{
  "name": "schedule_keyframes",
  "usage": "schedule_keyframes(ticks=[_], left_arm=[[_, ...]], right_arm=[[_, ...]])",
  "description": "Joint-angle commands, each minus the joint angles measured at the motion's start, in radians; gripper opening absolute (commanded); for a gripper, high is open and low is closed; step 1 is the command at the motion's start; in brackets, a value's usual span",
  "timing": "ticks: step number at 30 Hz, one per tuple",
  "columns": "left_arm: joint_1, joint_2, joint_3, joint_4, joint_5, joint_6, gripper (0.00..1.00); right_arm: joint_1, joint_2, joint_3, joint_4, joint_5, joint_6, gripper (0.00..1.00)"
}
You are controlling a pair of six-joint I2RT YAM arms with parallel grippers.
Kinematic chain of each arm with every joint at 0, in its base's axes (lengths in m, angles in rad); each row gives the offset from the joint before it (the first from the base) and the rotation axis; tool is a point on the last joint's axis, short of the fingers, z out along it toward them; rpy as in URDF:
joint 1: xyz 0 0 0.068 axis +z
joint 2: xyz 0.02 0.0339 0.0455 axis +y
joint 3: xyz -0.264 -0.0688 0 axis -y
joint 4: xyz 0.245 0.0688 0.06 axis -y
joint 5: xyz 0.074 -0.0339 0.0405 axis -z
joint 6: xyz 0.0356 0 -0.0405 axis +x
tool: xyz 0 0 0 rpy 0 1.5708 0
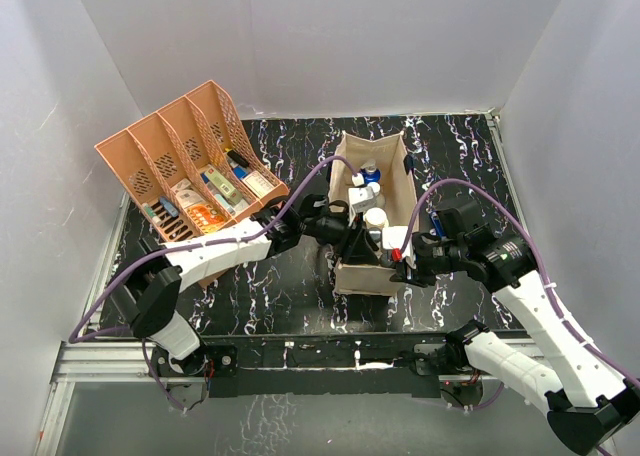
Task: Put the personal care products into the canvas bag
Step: Place the care product in the canvas bag.
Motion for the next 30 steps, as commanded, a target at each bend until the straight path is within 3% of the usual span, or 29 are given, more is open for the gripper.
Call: schedule_keyframes(ticks=[1, 4, 12, 23, 30], left_arm=[[-0.008, -0.101, 0.0, -0.1, 0.114, 0.071, 0.0], [-0.006, -0.114, 0.014, -0.189, 0.108, 0.136, 0.05], [-0.005, -0.111, 0.133, -0.388, 0.081, 0.301, 0.41], [-0.006, -0.156, 0.251, -0.638, 0.022, 0.458, 0.62], [-0.006, -0.175, 0.245, -0.713, 0.038, 0.518, 0.66]], right_arm=[[-0.005, 0.003, 0.029, 0.041, 0.02, 0.001, 0.26], [-0.005, 0.008, 0.028, 0.046, 0.013, 0.003, 0.26], [-0.005, 0.022, 0.026, 0.063, 0.003, 0.016, 0.26], [-0.005, 0.022, 0.021, 0.067, -0.001, 0.01, 0.26], [-0.005, 0.004, 0.036, 0.097, 0.001, 0.045, 0.26]])
